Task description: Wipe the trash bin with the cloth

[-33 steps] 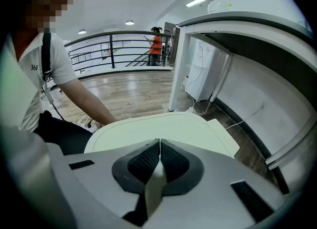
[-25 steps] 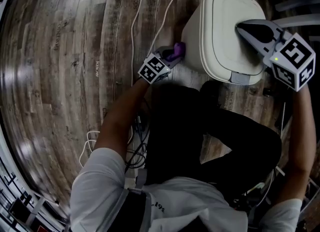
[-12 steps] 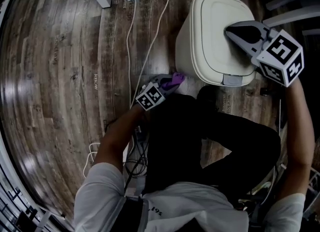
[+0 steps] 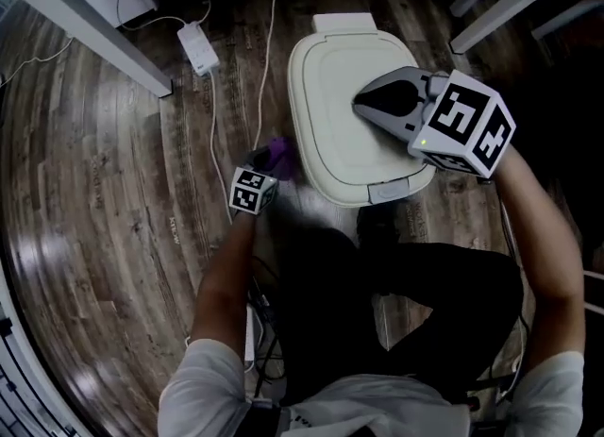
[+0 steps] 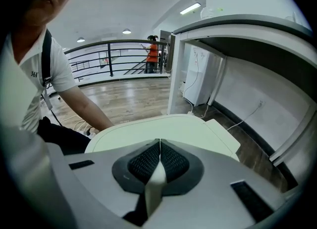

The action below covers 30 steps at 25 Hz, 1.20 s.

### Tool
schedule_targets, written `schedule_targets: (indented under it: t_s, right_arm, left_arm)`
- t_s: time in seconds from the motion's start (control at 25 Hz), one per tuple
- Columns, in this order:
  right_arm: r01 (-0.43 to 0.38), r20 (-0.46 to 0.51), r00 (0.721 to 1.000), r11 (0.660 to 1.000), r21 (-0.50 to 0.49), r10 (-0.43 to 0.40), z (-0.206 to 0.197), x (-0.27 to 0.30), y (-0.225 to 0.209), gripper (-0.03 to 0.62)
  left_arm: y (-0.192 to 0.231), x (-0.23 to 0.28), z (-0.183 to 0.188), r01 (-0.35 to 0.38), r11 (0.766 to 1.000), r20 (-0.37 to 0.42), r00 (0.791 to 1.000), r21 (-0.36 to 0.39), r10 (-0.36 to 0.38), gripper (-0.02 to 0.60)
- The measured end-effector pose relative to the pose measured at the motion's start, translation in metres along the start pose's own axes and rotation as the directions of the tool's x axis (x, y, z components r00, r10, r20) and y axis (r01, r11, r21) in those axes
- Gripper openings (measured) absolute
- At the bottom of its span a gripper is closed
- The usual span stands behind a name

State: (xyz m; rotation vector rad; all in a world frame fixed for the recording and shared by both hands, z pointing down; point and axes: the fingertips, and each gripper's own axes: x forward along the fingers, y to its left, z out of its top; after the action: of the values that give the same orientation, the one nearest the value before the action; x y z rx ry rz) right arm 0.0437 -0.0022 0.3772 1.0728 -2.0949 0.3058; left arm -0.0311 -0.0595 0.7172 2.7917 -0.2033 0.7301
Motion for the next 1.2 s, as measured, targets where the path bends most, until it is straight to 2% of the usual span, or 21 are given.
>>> schedule_targets:
  t_s: [0.2,0.44,0.76,1.0,1.2]
  right_arm:
    - [-0.033,0.03,0.999,0.999,0.013,0.033,0.004,-0.002,0.005,0.011]
    - [-0.042,0.037,0.998,0.999,0.003,0.042,0.006,-0.005,0.005,0.011]
    - [-0.046,0.037,0.998,0.999,0.008,0.046,0.005,-0.005,0.005,0.011]
    - [-0.028,0.04,0.999,1.0,0.001,0.028,0.004,-0.006,0.003,0.011]
    - [-0.021,0.035,0.999,1.0,-0.009,0.022,0.003,-0.004,0.002,0.011]
  left_arm:
    - [0.01,0.027,0.01,-0.002,0.999,-0.064,0.998,-0.038,-0.001,0.083]
    - [0.016,0.046,0.005,0.029,0.999,-0.135,0.99,-0.034,-0.034,0.083]
    - [-0.019,0.036,-0.015,0.129,0.991,-0.142,0.981,-0.017,-0.13,0.083]
    - [-0.041,0.027,-0.031,0.166,0.986,-0.138,0.977,-0.008,-0.165,0.083]
    - [-0.057,0.016,-0.043,0.168,0.986,-0.138,0.976,-0.015,-0.169,0.083]
